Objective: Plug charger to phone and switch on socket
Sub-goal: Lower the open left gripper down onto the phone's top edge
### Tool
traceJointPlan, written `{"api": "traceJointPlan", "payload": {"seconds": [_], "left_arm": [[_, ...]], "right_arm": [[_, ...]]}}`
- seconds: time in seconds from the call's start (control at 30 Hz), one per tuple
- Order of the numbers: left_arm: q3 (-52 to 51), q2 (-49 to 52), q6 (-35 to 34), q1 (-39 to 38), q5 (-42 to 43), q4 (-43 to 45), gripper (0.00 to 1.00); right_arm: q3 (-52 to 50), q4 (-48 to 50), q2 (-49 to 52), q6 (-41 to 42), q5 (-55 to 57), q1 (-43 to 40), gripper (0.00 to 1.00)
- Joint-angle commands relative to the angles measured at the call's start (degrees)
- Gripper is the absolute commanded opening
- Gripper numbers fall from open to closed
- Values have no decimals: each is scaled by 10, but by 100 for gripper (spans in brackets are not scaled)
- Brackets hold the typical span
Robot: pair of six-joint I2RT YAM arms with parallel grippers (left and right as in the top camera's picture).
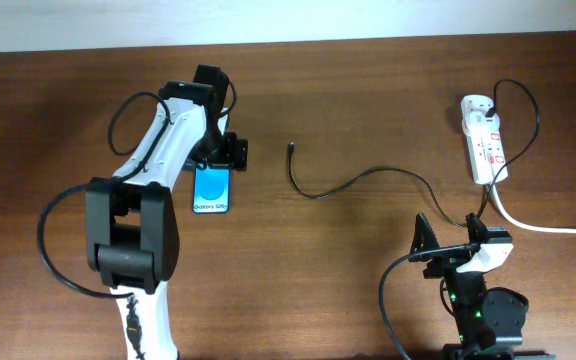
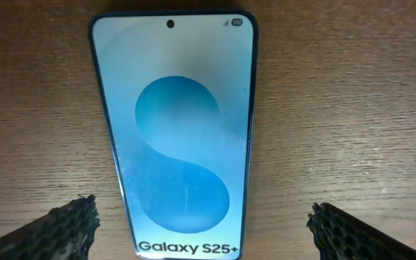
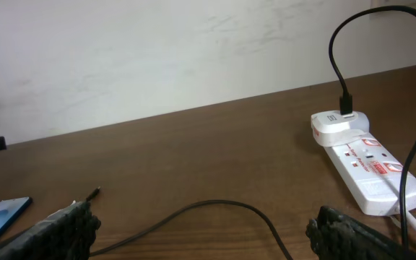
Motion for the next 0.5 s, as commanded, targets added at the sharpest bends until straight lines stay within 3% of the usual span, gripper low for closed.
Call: {"api": "traceJointPlan", "payload": {"seconds": [0.0,0.47], "left_arm": [[8,17,14,0,6,0,99],[8,17,14,11,7,0,99]], "right_arm": [[-4,1,-4,5,-7,-3,98],[-4,1,-4,5,-7,-3,98]]}}
